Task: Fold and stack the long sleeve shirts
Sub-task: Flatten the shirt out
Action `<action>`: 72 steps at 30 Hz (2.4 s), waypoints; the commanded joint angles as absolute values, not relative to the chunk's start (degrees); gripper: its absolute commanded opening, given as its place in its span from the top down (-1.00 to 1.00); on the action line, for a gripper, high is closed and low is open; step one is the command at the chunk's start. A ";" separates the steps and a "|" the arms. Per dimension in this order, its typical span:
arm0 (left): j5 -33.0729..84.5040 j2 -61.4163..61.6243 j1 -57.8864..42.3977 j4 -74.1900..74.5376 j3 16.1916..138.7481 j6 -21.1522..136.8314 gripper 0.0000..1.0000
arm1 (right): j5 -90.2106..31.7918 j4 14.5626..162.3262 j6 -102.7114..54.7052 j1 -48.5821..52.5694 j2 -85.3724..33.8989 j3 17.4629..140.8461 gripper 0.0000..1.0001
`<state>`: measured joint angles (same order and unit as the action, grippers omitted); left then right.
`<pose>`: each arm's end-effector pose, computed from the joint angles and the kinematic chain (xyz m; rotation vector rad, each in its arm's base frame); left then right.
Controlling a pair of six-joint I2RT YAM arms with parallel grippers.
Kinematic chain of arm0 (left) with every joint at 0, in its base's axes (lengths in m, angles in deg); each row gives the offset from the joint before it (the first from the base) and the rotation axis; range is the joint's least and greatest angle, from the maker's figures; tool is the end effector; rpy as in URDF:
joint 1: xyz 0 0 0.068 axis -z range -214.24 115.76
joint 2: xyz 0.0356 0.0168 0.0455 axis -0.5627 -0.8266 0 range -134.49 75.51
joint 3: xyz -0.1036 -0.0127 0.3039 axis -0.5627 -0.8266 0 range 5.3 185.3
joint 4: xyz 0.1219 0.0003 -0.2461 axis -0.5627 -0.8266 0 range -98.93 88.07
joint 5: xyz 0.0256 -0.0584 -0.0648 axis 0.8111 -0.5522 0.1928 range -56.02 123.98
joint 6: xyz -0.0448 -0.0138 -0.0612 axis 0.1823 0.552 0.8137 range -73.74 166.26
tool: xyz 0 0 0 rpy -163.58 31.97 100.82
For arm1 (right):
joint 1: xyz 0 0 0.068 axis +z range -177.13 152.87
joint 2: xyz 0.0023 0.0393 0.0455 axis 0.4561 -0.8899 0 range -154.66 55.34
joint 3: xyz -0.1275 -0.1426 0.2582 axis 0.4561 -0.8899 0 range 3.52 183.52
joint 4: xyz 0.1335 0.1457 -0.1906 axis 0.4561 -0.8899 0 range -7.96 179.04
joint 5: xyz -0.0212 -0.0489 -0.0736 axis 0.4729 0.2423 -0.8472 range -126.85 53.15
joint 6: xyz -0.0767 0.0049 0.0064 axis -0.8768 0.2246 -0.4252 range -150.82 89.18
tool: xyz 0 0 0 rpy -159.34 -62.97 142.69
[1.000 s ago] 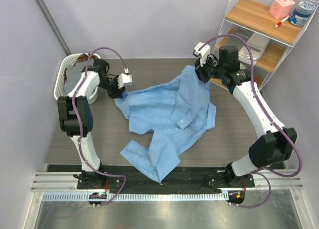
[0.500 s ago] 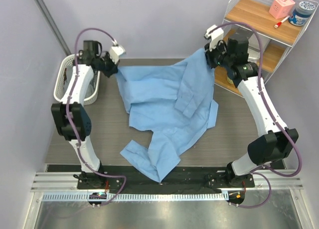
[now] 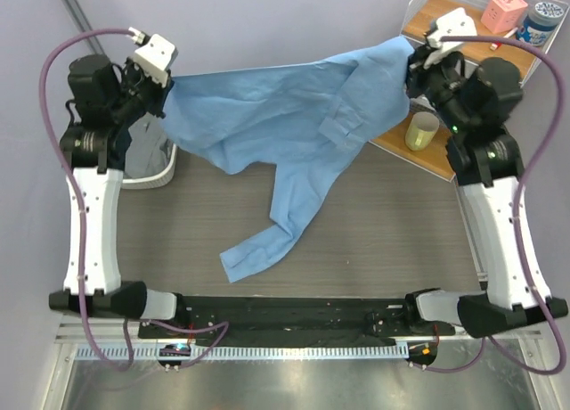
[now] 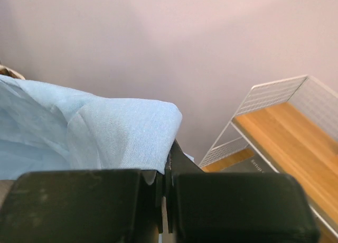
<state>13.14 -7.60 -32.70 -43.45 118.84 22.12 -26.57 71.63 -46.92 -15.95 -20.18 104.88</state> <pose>0.3073 -0.0315 0.5820 0.6405 1.6304 -0.0330 0.2778 0.0669 0.6046 -0.4784 1.3437 0.0571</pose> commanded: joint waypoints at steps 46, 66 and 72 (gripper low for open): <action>23.71 -24.17 -33.98 -42.68 98.48 17.53 -0.31 | -26.22 49.34 -62.98 -19.66 -47.76 108.73 -0.90; 6.56 -17.39 -16.50 -49.14 81.41 16.72 -0.25 | -9.96 34.98 -55.88 -23.18 -46.17 85.26 0.10; 3.30 -19.59 -14.47 -46.23 86.78 24.90 -0.29 | -7.58 38.49 -47.98 -23.18 -49.24 82.28 -0.08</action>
